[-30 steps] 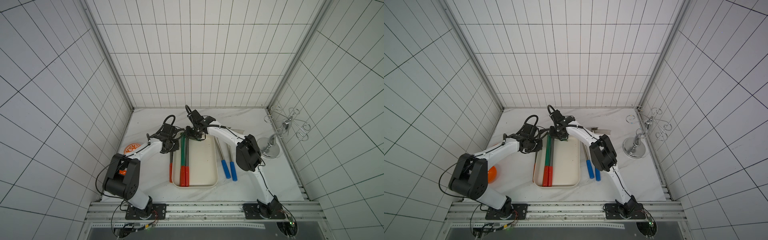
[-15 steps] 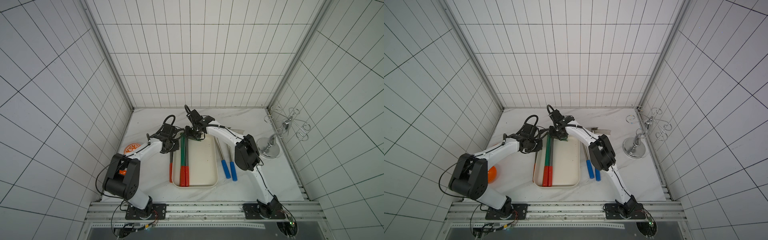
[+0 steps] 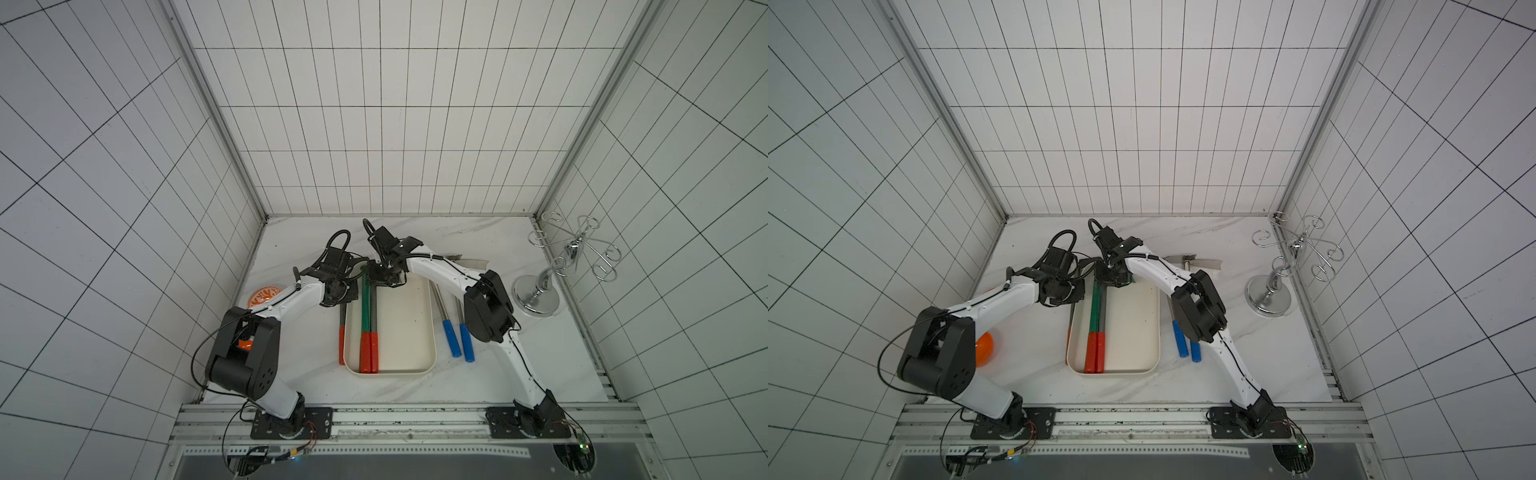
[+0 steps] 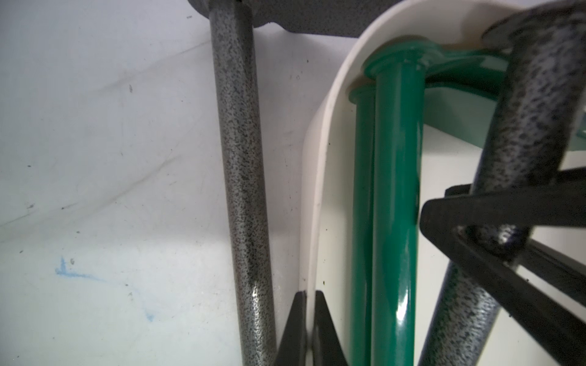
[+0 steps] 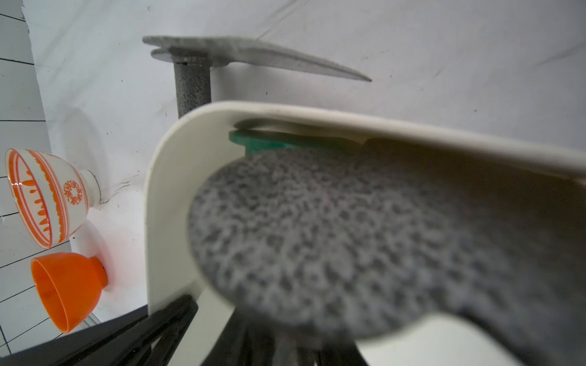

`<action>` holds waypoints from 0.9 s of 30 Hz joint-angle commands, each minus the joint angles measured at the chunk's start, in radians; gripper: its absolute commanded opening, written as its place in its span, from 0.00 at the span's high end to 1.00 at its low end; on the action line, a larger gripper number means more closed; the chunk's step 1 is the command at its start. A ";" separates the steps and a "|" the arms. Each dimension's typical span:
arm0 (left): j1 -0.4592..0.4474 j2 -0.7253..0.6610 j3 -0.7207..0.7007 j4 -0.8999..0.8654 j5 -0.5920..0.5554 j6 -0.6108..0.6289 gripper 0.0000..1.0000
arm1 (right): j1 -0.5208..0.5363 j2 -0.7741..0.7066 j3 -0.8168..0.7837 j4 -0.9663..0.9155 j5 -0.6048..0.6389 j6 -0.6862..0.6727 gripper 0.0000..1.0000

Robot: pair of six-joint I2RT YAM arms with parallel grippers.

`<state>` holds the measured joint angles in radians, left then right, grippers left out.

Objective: Put the small hoe into the storage box
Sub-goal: Place the hoe in the storage box.

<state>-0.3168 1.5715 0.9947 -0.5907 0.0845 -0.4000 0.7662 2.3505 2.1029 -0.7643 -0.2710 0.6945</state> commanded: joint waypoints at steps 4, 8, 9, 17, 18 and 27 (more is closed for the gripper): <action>0.007 -0.034 0.045 0.068 0.014 -0.025 1.00 | -0.013 -0.071 -0.006 -0.058 0.025 0.000 0.62; 0.007 -0.040 0.049 0.062 0.011 -0.025 1.00 | -0.029 -0.117 -0.007 -0.071 0.041 -0.004 0.58; 0.007 -0.041 0.050 0.060 0.011 -0.025 1.00 | -0.033 -0.129 -0.007 -0.075 0.045 -0.005 0.57; 0.007 -0.042 0.052 0.060 0.014 -0.028 1.00 | -0.087 -0.258 -0.037 -0.108 0.111 -0.020 0.54; 0.007 -0.042 0.052 0.059 0.017 -0.030 1.00 | -0.094 -0.275 -0.051 -0.110 0.118 -0.023 0.54; 0.004 -0.033 0.047 0.077 0.047 -0.054 1.00 | -0.166 -0.417 -0.242 -0.100 0.154 -0.048 0.53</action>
<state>-0.3168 1.5703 0.9951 -0.5919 0.0902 -0.4084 0.6147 1.9587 1.9488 -0.8303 -0.1509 0.6628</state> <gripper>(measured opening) 0.054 0.473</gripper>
